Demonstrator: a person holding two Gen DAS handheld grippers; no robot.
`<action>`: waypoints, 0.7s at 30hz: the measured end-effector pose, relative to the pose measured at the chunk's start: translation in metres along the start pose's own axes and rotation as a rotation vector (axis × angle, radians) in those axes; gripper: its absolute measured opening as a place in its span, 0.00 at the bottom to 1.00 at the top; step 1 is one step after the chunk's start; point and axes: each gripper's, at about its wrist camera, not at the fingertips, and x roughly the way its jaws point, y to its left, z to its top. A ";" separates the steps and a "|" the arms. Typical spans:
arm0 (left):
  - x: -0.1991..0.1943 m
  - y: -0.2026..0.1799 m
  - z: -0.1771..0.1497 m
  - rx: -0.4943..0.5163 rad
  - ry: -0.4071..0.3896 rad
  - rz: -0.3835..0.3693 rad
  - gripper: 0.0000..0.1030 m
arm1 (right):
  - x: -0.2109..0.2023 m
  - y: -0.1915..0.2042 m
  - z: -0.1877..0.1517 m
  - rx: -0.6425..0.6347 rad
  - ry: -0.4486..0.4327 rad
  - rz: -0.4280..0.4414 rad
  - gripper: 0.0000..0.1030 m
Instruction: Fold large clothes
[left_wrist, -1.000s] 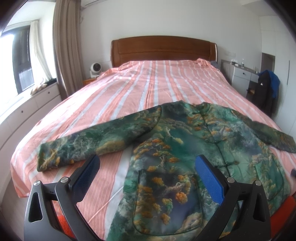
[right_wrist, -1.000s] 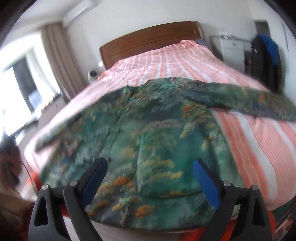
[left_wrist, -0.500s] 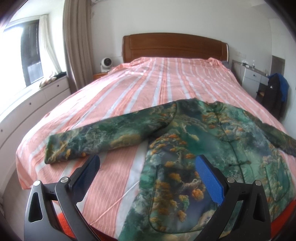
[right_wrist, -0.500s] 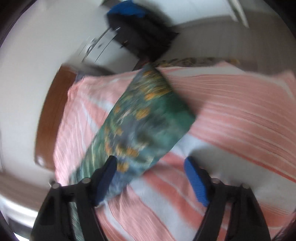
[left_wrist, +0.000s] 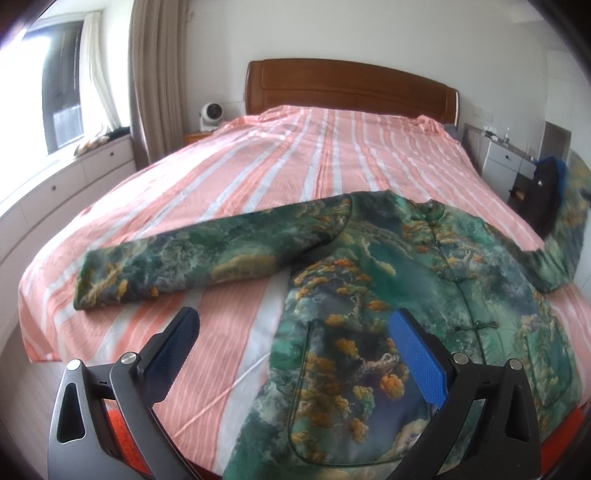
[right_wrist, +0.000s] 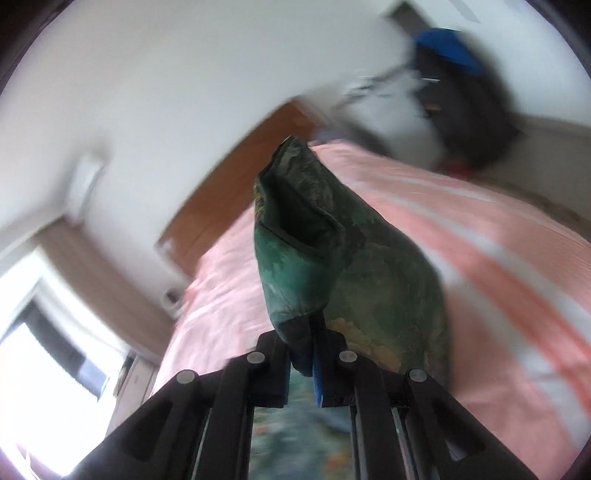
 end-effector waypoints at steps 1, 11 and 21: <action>-0.001 0.001 -0.001 -0.006 0.000 -0.005 1.00 | 0.014 0.035 -0.007 -0.049 0.022 0.048 0.09; -0.003 0.028 -0.012 -0.066 0.028 0.000 1.00 | 0.201 0.199 -0.179 -0.369 0.341 0.064 0.13; 0.011 0.026 -0.019 -0.057 0.060 0.008 1.00 | 0.217 0.144 -0.236 -0.308 0.614 0.141 0.65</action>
